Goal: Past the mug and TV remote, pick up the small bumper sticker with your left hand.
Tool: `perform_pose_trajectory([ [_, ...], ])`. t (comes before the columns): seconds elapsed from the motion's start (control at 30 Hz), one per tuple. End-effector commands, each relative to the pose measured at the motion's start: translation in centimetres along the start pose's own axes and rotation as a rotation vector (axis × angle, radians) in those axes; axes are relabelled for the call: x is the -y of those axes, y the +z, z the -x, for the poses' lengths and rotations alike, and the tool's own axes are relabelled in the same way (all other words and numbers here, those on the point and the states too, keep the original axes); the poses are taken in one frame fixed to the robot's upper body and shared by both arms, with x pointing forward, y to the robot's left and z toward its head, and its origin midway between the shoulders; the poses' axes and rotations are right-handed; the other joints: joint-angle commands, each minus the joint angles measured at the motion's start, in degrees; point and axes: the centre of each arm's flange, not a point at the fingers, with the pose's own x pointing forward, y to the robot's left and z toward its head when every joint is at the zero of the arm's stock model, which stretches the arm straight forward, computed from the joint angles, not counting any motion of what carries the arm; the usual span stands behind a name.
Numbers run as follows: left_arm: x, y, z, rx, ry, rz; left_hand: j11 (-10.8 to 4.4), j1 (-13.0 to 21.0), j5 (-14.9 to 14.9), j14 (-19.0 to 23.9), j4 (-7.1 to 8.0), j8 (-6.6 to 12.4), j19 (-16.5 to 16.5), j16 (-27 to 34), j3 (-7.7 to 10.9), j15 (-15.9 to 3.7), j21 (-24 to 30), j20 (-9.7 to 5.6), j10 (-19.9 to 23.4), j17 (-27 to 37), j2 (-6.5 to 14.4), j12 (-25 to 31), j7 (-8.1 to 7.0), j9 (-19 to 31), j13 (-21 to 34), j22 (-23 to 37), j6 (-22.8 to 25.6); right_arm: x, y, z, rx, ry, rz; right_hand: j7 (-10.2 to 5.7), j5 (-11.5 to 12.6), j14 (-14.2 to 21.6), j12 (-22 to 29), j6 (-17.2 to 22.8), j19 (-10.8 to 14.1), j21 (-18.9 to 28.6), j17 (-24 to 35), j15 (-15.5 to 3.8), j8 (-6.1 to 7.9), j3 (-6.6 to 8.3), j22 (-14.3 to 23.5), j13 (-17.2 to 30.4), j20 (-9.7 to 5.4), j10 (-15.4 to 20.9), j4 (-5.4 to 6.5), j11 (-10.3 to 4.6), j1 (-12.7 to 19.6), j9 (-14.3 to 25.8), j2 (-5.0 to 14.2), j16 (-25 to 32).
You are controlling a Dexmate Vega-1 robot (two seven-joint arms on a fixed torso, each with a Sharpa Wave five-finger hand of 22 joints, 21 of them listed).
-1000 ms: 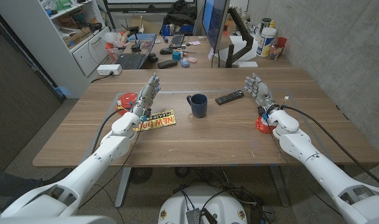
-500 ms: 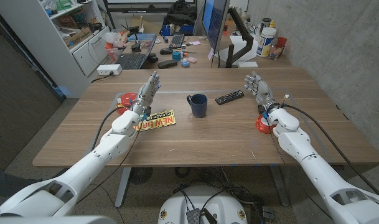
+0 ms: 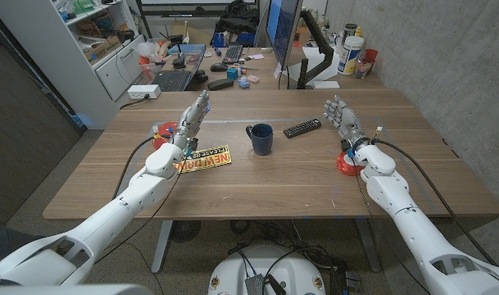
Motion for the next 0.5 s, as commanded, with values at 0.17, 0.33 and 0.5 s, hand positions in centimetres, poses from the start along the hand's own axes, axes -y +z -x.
perform_pose_trajectory([
  [0.17,-0.1,0.6,2.4,0.052,0.001,-0.032,-0.46,0.83,0.50,0.38,-0.44,0.39,-0.46,0.37,0.19,-0.36,0.21,-0.50,0.34,0.08,0.15,0.34,-0.11,0.24,0.19,0.31,0.62,-0.4,-0.6,0.0,-0.011,0.009,-0.005,-0.17,0.31,0.69,0.08,0.56,0.32,-0.03,0.31,-0.05,0.23,0.36,0.30,0.06,-0.03,0.77,-0.07,-0.05,0.21,0.30,0.02,0.15],
  [0.33,-0.4,0.7,3.3,0.060,0.004,-0.046,-0.62,0.94,0.53,0.56,-0.49,0.44,-0.45,0.40,0.16,-0.35,0.20,-0.47,0.67,0.08,0.22,0.42,-0.20,0.25,0.19,0.31,0.86,-0.8,-0.5,-0.2,-0.009,0.017,-0.001,-0.15,0.31,0.72,0.06,0.67,0.32,-0.07,0.31,-0.07,0.25,0.37,0.30,0.06,-0.01,0.80,-0.10,-0.03,0.22,0.30,0.04,0.13],
  [0.5,-0.6,0.7,3.9,0.058,0.000,-0.083,-0.60,1.07,0.55,0.76,-0.55,0.42,-0.42,0.43,0.15,-0.38,0.20,-0.37,0.75,0.08,0.28,0.42,-0.21,0.25,0.19,0.31,0.93,-0.9,-0.7,-0.2,-0.010,0.017,-0.003,-0.19,0.31,0.75,0.05,0.66,0.33,-0.10,0.30,-0.01,0.23,0.36,0.30,0.07,0.01,0.83,-0.12,-0.04,0.23,0.30,0.05,0.12],
])
